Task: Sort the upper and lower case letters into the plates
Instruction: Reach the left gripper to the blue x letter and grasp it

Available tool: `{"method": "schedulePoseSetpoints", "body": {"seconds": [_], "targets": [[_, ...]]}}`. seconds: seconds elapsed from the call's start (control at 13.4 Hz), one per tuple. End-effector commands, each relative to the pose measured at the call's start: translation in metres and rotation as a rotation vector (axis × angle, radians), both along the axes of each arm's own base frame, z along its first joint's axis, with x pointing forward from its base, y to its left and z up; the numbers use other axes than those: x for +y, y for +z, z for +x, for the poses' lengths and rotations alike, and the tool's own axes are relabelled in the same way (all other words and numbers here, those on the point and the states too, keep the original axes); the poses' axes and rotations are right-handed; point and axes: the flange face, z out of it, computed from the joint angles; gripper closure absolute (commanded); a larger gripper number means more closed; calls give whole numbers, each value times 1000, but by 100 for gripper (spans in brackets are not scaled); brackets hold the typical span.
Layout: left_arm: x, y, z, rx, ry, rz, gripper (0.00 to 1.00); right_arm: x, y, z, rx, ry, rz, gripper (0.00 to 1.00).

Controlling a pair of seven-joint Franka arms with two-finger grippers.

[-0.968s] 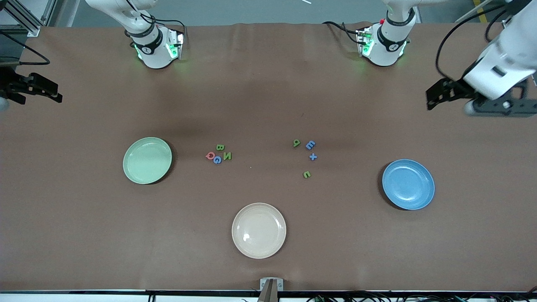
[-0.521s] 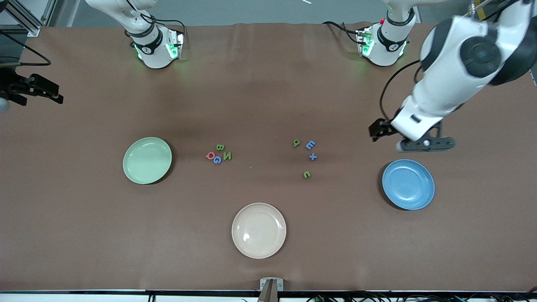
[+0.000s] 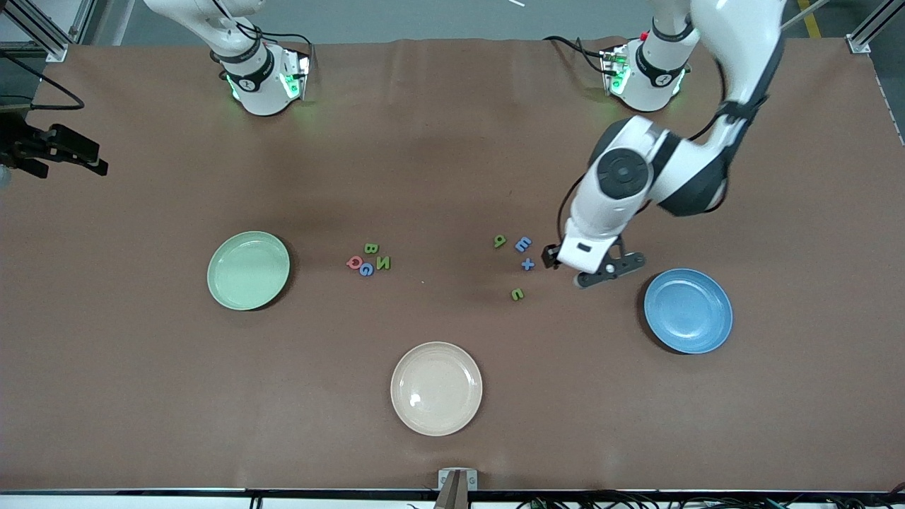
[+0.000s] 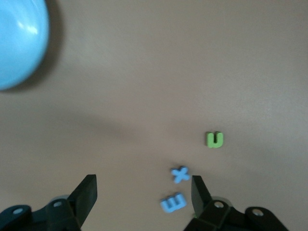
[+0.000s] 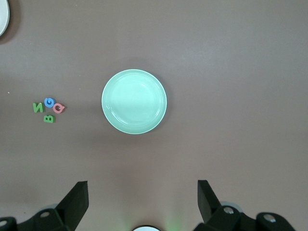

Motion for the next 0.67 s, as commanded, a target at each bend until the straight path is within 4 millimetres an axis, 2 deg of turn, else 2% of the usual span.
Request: {"method": "schedulePoseSetpoints", "body": {"seconds": [0.0, 0.15, 0.37, 0.6], "targets": [[-17, -34, -1, 0, 112, -20, 13, -1, 4, -9, -19, -24, 17, 0], [-37, -56, -14, 16, 161, -32, 15, -3, 7, -10, -31, -27, 16, 0], [-45, -82, -20, 42, 213, -38, 26, -3, 7, -9, -37, -27, 16, 0], [-50, -108, -25, 41, 245, -38, 31, -3, 7, -8, -37, -27, 16, 0]]}}
